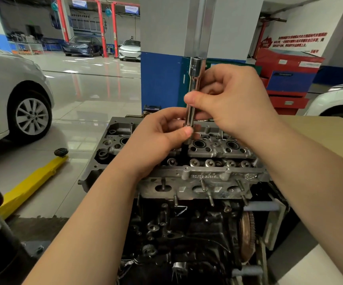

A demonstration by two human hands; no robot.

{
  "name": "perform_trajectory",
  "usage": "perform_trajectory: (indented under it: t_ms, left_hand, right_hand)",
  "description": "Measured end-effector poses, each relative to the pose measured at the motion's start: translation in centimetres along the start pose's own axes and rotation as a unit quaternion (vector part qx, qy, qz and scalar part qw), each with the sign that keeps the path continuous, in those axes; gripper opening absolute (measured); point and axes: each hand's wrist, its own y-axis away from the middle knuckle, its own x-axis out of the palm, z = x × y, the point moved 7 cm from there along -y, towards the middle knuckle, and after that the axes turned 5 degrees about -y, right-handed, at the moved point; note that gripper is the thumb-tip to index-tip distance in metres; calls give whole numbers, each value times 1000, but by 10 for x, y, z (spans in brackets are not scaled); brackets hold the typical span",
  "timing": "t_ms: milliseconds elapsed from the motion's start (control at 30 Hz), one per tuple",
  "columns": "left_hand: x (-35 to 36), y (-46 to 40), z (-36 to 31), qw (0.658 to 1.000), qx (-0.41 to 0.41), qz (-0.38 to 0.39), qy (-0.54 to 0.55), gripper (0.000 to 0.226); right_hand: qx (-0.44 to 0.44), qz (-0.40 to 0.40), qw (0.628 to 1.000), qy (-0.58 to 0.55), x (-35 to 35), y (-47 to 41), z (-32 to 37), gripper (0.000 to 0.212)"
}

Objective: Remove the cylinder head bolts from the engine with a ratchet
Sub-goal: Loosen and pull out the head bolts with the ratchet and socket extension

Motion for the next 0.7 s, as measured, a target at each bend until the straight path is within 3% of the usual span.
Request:
perform_trajectory:
  t_ms: [100, 167, 333, 433, 533, 633, 700]
  left_hand:
    - [-9, -1, -5, 992, 9, -97, -76, 25]
    - [-14, -2, -7, 982, 9, -146, -123, 21]
    - [-11, -3, -5, 989, 3, -91, -115, 9]
    - [-10, -1, -4, 996, 3, -44, -72, 17]
    - [-6, -1, -2, 997, -25, -11, -76, 27]
    - [-8, -3, -1, 979, -22, -71, -188, 32]
    - [-13, -5, 0, 977, -26, -113, -178, 29]
  right_hand:
    - [-36, -71, 995, 66, -3, 5, 4, 19]
    - [-34, -55, 997, 46, -2, 7, -1, 21]
    - [12, 81, 992, -96, 9, 4, -13, 26]
    - [-4, 47, 998, -36, 4, 2, -10, 19]
    - [3, -16, 1000, 11, 0, 2, -8, 24]
    - [2, -37, 999, 38, 2, 2, -5, 28]
    - [-7, -21, 998, 57, 3, 1, -4, 23]
